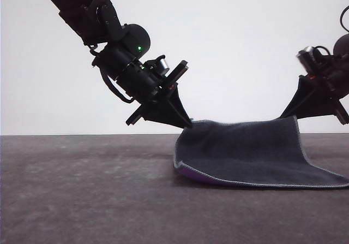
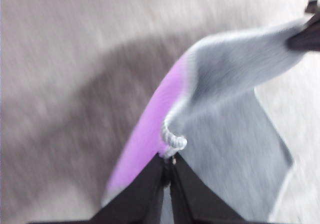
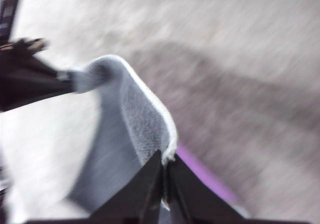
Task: Fold clothes
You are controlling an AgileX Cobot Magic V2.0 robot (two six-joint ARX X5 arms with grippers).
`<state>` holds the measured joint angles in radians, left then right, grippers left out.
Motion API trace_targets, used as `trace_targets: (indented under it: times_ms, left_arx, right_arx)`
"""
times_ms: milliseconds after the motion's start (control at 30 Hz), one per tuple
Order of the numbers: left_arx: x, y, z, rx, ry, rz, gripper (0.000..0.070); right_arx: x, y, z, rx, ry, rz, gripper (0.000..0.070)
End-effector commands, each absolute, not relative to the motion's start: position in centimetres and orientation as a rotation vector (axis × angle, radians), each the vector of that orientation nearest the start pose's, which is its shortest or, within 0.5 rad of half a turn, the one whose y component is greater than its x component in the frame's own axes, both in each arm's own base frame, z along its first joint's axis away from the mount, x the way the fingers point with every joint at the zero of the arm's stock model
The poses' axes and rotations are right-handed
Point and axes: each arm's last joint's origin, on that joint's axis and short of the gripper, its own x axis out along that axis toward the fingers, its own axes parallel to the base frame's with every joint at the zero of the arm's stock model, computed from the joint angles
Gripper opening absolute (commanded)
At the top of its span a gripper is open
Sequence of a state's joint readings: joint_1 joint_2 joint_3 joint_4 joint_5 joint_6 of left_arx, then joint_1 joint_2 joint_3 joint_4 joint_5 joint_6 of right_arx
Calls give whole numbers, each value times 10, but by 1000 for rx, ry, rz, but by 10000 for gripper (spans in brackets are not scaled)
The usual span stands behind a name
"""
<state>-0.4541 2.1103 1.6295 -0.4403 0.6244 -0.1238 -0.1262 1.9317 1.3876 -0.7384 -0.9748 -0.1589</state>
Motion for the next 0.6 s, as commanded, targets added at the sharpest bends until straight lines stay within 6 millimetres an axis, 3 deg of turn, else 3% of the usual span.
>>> trace_targets:
  times_ms: [0,300,567]
  left_arx:
    - [400,-219,210,-150,982,-983,10]
    - [379,-220,228,-130,1044,-1071,15]
    - [360,-228,224,-79,1156,-1123,16]
  right_arx:
    - [377,-25,200,527,1035,848,9]
    - [360,-22,198,529,1139,897,9]
    - [348,-31,198,546,1199,916,9]
